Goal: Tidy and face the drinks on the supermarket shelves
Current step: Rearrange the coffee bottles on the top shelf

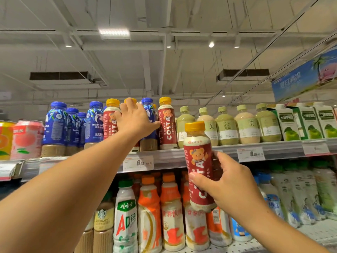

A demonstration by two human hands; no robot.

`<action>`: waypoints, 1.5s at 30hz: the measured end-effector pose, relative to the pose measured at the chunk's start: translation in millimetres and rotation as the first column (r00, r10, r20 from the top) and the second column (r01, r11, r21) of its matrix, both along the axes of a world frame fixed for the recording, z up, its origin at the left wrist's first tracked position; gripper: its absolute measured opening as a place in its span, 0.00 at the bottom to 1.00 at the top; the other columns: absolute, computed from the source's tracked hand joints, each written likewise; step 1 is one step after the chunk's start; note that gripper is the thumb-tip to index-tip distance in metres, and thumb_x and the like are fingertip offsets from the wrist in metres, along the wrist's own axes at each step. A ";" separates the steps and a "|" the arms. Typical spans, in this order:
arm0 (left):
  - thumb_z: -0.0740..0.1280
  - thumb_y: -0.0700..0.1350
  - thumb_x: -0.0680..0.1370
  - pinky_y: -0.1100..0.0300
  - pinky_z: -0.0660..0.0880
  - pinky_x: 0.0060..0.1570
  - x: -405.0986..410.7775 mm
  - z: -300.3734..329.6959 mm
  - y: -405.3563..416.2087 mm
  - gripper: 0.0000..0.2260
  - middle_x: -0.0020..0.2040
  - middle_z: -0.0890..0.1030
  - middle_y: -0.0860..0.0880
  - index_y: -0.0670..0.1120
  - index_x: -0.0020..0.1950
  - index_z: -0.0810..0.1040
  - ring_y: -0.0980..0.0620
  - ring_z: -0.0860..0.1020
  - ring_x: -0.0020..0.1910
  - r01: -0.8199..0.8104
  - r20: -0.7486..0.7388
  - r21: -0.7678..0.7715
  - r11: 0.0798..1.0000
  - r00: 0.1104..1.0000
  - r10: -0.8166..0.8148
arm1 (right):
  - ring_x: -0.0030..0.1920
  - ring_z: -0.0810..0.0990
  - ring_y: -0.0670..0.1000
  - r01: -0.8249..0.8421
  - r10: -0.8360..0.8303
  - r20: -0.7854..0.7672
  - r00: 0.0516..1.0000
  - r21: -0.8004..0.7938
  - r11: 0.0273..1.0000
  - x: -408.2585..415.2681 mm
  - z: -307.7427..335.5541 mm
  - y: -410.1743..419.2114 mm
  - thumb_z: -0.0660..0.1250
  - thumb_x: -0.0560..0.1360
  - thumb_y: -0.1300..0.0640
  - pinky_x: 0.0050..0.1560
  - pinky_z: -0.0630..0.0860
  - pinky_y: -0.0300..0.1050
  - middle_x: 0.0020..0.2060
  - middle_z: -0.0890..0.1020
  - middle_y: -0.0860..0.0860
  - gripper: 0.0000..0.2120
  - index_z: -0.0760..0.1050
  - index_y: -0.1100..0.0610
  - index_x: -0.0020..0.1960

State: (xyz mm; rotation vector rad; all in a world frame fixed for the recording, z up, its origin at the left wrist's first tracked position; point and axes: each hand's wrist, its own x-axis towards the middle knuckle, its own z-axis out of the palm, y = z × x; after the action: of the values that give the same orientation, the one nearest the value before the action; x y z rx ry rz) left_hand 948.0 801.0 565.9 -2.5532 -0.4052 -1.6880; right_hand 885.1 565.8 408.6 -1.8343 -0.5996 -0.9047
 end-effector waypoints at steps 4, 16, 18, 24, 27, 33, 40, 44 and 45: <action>0.67 0.71 0.66 0.43 0.63 0.59 6.9 -0.3 -0.4 0.36 0.61 0.63 0.44 0.47 0.62 0.70 0.41 0.62 0.61 -0.016 0.030 -0.005 1.000 0.999 0.016 | 0.40 0.80 0.34 -0.007 0.007 0.000 1.000 -0.004 1.000 7.4 -1.6 -1.4 0.71 0.60 0.34 0.40 0.79 0.40 0.39 0.82 0.35 0.16 0.73 0.37 0.45; 0.75 0.45 0.71 0.67 0.70 0.46 -28.8 -22.3 -8.9 0.33 0.60 0.72 0.51 0.52 0.71 0.61 0.53 0.73 0.54 0.699 0.278 0.085 0.710 0.668 -0.691 | 0.42 0.79 0.31 -0.067 0.067 0.050 0.996 0.001 0.998 6.8 1.2 21.9 0.74 0.65 0.39 0.33 0.73 0.28 0.39 0.81 0.32 0.13 0.74 0.38 0.45; 0.73 0.43 0.72 0.64 0.76 0.48 -45.8 -23.5 -4.0 0.33 0.61 0.67 0.54 0.55 0.72 0.59 0.54 0.73 0.56 0.793 0.333 0.065 0.606 0.555 -0.762 | 0.42 0.78 0.30 -0.079 0.079 0.074 0.994 -0.001 0.997 1.7 8.5 30.4 0.74 0.66 0.40 0.32 0.72 0.26 0.39 0.81 0.31 0.12 0.73 0.37 0.45; 0.75 0.47 0.70 0.65 0.74 0.48 -91.3 -34.4 53.8 0.32 0.56 0.77 0.53 0.50 0.70 0.64 0.55 0.77 0.52 0.747 0.392 -0.026 0.664 0.619 -0.681 | 0.42 0.79 0.36 -0.058 0.057 0.158 0.986 0.002 0.998 -8.8 49.6 69.9 0.75 0.69 0.44 0.37 0.73 0.30 0.42 0.80 0.38 0.14 0.74 0.45 0.50; 0.75 0.47 0.70 0.69 0.71 0.44 -102.8 -45.3 95.9 0.28 0.52 0.79 0.54 0.52 0.66 0.68 0.57 0.78 0.48 0.709 0.418 -0.091 0.699 0.664 -0.620 | 0.39 0.74 0.36 0.026 -0.030 0.213 0.977 0.021 0.999 -4.6 77.4 97.1 0.75 0.69 0.44 0.33 0.65 0.30 0.41 0.77 0.40 0.14 0.73 0.47 0.49; 0.74 0.46 0.70 0.62 0.71 0.41 -110.4 -52.9 161.8 0.25 0.48 0.78 0.54 0.52 0.64 0.70 0.53 0.77 0.45 0.671 0.488 -0.187 0.717 0.697 -0.525 | 0.51 0.79 0.55 0.167 -0.162 0.133 0.978 -0.025 0.986 18.0 120.2 145.3 0.73 0.71 0.45 0.50 0.78 0.50 0.53 0.80 0.54 0.22 0.75 0.56 0.57; 0.74 0.49 0.71 0.73 0.64 0.30 -103.0 -53.6 187.4 0.24 0.46 0.76 0.56 0.48 0.65 0.71 0.67 0.73 0.37 0.676 0.535 -0.264 0.689 0.696 -0.478 | 0.54 0.78 0.59 0.313 -0.309 0.075 0.948 -0.047 0.948 33.5 125.9 166.1 0.72 0.73 0.45 0.49 0.75 0.49 0.55 0.79 0.59 0.23 0.75 0.62 0.56; 0.74 0.49 0.71 0.70 0.67 0.33 -99.6 -54.6 189.4 0.25 0.44 0.76 0.59 0.49 0.66 0.71 0.68 0.73 0.38 0.704 0.534 -0.264 0.659 0.676 -0.508 | 0.51 0.79 0.57 0.310 -0.308 0.068 0.949 -0.030 0.950 37.0 128.9 170.3 0.72 0.73 0.45 0.45 0.74 0.48 0.53 0.80 0.57 0.20 0.74 0.60 0.55; 0.74 0.49 0.72 0.69 0.67 0.33 -99.5 -54.9 189.2 0.25 0.43 0.75 0.60 0.49 0.66 0.70 0.68 0.74 0.39 0.707 0.530 -0.260 0.658 0.674 -0.514 | 0.50 0.78 0.56 0.318 -0.315 0.068 0.947 -0.038 0.947 37.8 128.7 170.9 0.72 0.73 0.45 0.44 0.73 0.47 0.53 0.80 0.56 0.20 0.74 0.59 0.55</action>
State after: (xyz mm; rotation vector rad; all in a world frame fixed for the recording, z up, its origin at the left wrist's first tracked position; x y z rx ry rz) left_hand 848.5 990.2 511.0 -2.8370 0.1618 -2.7046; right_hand 922.9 736.7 537.3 -1.9874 -0.3708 -1.1708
